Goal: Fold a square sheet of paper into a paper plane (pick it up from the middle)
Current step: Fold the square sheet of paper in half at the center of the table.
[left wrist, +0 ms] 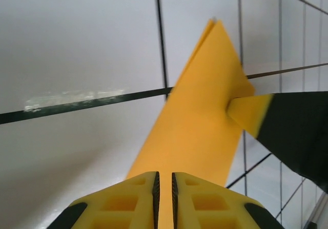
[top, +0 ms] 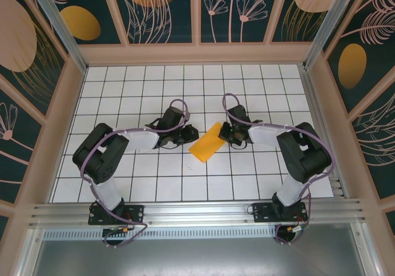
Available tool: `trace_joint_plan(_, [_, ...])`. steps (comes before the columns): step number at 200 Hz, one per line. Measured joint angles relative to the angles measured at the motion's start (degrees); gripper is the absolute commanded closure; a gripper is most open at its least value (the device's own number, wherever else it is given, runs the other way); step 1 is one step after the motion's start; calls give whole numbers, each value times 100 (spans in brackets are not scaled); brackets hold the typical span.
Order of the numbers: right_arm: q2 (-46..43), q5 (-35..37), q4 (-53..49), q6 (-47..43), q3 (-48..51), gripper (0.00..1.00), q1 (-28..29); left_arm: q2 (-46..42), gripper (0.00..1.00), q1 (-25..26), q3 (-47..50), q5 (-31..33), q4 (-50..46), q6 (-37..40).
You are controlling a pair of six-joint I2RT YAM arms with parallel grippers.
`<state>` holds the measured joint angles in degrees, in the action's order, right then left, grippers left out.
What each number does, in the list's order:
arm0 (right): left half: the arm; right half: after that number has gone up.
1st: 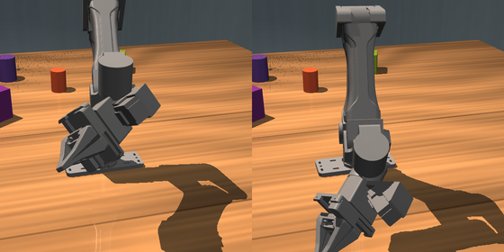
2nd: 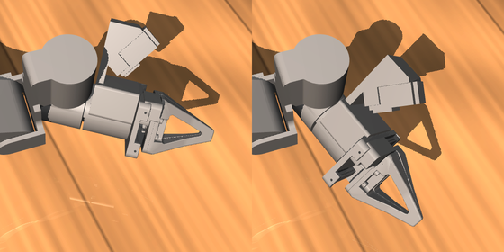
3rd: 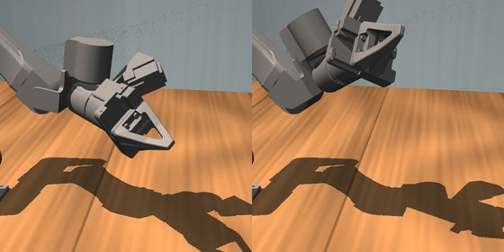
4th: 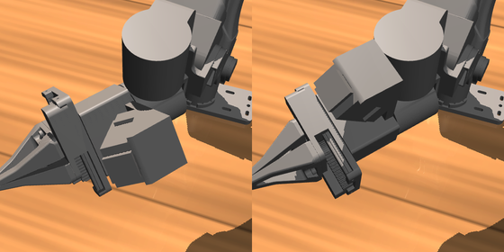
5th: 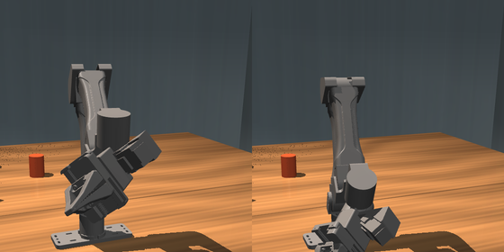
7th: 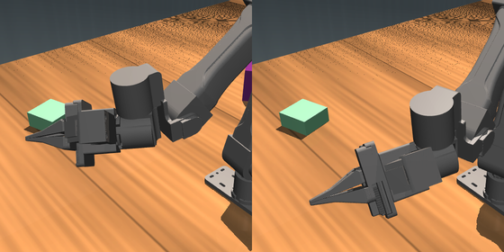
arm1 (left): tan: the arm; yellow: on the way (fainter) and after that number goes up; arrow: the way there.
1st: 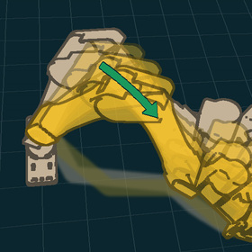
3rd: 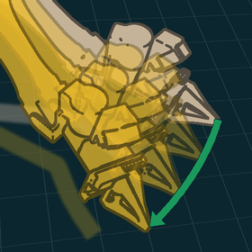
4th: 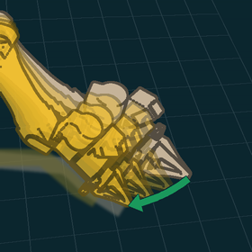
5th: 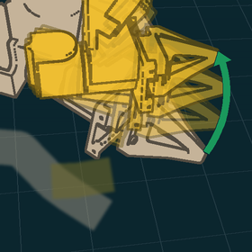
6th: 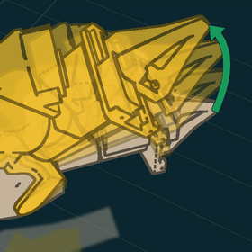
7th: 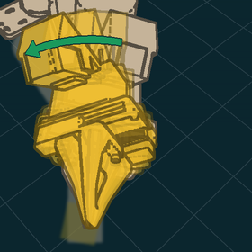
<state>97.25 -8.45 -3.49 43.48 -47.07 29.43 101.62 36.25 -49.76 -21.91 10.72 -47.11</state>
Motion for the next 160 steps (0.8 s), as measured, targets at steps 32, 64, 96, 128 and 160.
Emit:
trace_joint_plan(32, [0,0,98,66,39,92,-2,-63,84,282,0,26,59,-68])
trace_joint_plan(64, [0,-59,249,103,109,92,-37,74,88,656,-2,-42,85,-164])
trace_joint_plan(96, [-4,-138,387,149,179,93,-83,286,91,844,-2,-168,107,-247])
trace_joint_plan(128, [-35,-236,476,151,243,93,-133,450,93,883,0,-168,101,-273])
trace_joint_plan(160, [-101,-341,560,24,328,92,-166,507,94,883,0,-164,96,-273])
